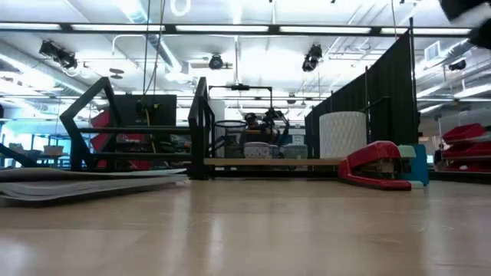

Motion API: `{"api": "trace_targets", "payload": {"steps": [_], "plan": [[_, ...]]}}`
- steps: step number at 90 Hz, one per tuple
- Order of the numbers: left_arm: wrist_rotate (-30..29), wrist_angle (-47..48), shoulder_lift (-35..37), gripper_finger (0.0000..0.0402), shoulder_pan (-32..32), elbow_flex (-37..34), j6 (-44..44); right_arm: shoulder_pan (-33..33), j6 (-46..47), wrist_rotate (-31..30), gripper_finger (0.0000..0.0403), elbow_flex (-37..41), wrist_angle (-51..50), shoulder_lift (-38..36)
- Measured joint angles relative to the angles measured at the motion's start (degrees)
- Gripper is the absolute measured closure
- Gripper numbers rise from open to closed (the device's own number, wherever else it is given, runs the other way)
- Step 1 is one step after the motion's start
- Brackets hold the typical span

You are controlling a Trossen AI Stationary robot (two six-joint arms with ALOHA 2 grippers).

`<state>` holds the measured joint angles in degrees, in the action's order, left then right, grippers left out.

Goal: Stock shelves
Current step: Put the white scented candle on the shelf

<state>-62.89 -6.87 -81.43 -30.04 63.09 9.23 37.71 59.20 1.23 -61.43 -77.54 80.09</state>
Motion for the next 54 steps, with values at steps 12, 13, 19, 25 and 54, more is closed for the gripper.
{"api": "trace_targets", "payload": {"steps": [12,13,19,25,54], "plan": [[0.0,0.2,0.0,0.0275,0.1,0.0,0.0,0.9,3.7,6.5,0.0057,5.2,2.2,3.0],[0.0,0.2,0.0,0.0275,0.1,0.0,0.0,1.0,3.8,6.9,0.0057,5.7,2.4,3.2],[0.0,0.4,0.0,0.0275,0.1,0.0,0.0,1.7,3.6,9.5,0.0057,8.3,2.7,4.1],[0.2,0.4,0.0,0.0275,0.1,0.0,0.0,2.0,2.9,11.0,0.0057,10.5,2.8,4.5],[0.2,0.8,0.0,0.0275,0.0,0.0,0.0,1.1,-1.9,14.3,0.0032,18.1,9.4,4.6]]}}
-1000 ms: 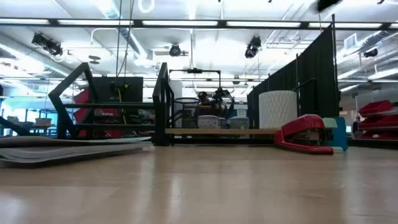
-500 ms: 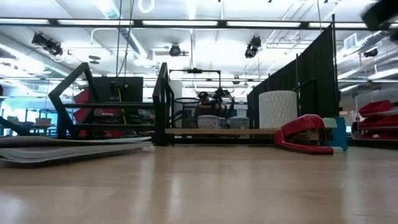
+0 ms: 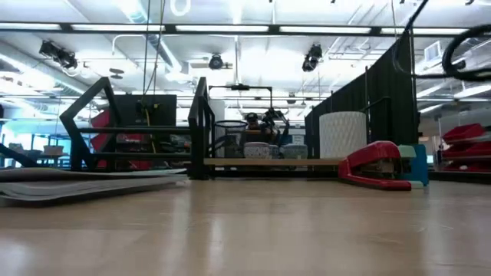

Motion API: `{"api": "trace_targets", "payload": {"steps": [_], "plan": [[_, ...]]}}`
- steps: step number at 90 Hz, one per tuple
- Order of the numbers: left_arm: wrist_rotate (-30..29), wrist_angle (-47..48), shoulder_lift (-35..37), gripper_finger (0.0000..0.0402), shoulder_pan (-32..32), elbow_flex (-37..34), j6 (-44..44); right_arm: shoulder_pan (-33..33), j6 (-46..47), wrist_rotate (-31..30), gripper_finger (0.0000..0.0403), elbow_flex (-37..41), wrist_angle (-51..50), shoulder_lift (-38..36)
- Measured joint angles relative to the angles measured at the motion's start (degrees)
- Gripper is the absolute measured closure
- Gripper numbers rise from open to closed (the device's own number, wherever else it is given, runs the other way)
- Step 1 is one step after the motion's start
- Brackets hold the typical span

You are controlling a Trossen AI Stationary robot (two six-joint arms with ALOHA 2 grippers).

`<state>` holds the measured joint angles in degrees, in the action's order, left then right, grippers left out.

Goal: Stock shelves
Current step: Put the white scented candle on the shelf

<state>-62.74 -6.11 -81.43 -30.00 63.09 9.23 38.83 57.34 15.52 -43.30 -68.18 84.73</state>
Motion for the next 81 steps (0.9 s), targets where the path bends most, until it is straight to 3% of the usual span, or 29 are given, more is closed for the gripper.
{"api": "trace_targets", "payload": {"steps": [23,54,81], "plan": [[0.0,0.0,0.0,0.0275,0.0,0.0,0.1,0.0,1.1,0.8,0.0026,2.7,2.7,0.0],[0.0,0.0,0.0,0.0275,0.0,0.0,0.2,0.1,0.8,-2.4,0.0137,4.0,5.4,-0.1],[0.0,-0.1,0.0,0.0275,0.0,0.0,0.2,-5.0,-7.5,-7.6,0.0148,-8.3,4.8,-2.3]]}}
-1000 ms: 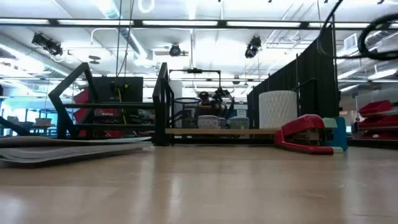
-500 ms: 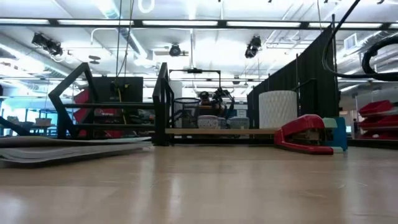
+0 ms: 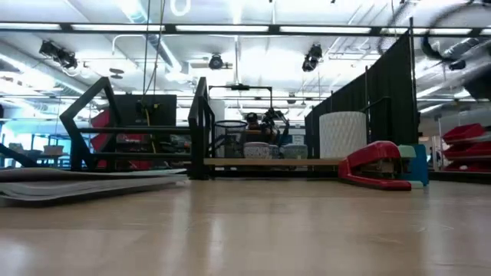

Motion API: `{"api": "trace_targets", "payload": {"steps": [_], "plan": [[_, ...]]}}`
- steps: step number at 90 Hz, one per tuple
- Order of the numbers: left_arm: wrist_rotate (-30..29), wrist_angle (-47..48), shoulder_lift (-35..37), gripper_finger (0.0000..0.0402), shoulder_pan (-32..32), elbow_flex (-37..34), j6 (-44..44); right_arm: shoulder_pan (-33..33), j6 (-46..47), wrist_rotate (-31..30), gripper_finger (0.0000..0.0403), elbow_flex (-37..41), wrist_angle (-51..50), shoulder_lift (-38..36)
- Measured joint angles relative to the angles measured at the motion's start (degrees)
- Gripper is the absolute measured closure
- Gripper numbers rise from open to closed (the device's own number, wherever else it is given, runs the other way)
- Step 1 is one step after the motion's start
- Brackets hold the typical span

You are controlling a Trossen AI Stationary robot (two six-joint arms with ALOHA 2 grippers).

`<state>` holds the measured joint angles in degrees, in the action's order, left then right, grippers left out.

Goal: Stock shelves
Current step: Put the white scented candle on the shelf

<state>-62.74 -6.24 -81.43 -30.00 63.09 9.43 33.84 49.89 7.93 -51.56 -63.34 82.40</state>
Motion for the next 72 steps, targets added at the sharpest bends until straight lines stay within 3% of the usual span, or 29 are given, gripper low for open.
{"api": "trace_targets", "payload": {"steps": [12,23,39,54,72], "plan": [[0.0,-0.1,0.0,0.0275,0.0,0.0,0.0,-7.6,-9.2,-5.9,0.0148,-10.5,0.2,-1.8],[0.0,-0.1,0.0,0.0275,0.5,0.0,-0.4,-18.5,-19.7,-12.0,0.0148,-19.3,1.6,-1.9],[0.0,-0.1,0.0,0.0275,1.4,0.0,-0.5,-36.3,-33.7,-11.9,0.0148,-22.2,10.1,-1.6],[0.0,0.0,0.0,0.0275,1.5,0.0,-0.5,-48.4,-42.2,-8.4,0.0148,-22.9,11.9,5.2],[0.0,-0.1,0.0,0.0275,1.9,0.0,-0.6,-54.8,-49.4,-11.9,0.0148,-30.1,10.1,17.6]]}}
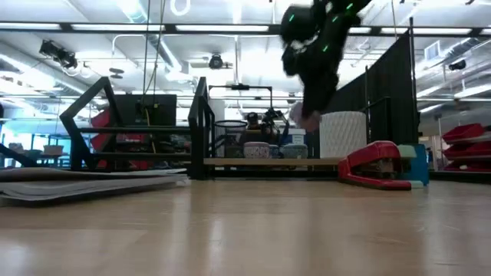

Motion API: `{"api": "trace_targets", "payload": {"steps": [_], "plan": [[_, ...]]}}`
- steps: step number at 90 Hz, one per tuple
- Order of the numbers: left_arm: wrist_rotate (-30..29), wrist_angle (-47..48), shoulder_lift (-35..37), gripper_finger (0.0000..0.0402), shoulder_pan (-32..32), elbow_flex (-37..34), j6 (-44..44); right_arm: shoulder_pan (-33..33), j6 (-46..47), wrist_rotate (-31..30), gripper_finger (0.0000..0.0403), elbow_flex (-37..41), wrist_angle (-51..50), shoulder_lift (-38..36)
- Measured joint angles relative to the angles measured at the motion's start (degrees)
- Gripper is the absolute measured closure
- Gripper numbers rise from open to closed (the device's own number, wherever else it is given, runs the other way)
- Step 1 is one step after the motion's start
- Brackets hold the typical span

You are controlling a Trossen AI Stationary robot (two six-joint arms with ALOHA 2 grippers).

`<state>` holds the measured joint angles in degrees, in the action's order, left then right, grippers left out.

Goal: Stock shelves
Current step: Put the white scented candle on the shelf

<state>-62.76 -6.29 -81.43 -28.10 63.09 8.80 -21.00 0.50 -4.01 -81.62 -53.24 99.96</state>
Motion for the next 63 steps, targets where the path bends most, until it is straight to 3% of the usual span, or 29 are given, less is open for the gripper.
{"api": "trace_targets", "payload": {"steps": [12,32,63], "plan": [[0.0,0.0,0.0,0.0275,0.2,0.0,0.3,-2.0,-2.1,-2.8,0.0146,-6.4,-4.5,7.1],[0.0,0.2,0.0,0.0275,-0.1,0.0,1.5,-2.1,-4.7,-5.7,0.0099,-10.9,-5.4,13.2],[2.0,0.6,0.0,0.0275,-0.1,0.0,3.6,-1.9,-3.9,-13.2,0.0103,-11.1,-3.4,11.2]]}}
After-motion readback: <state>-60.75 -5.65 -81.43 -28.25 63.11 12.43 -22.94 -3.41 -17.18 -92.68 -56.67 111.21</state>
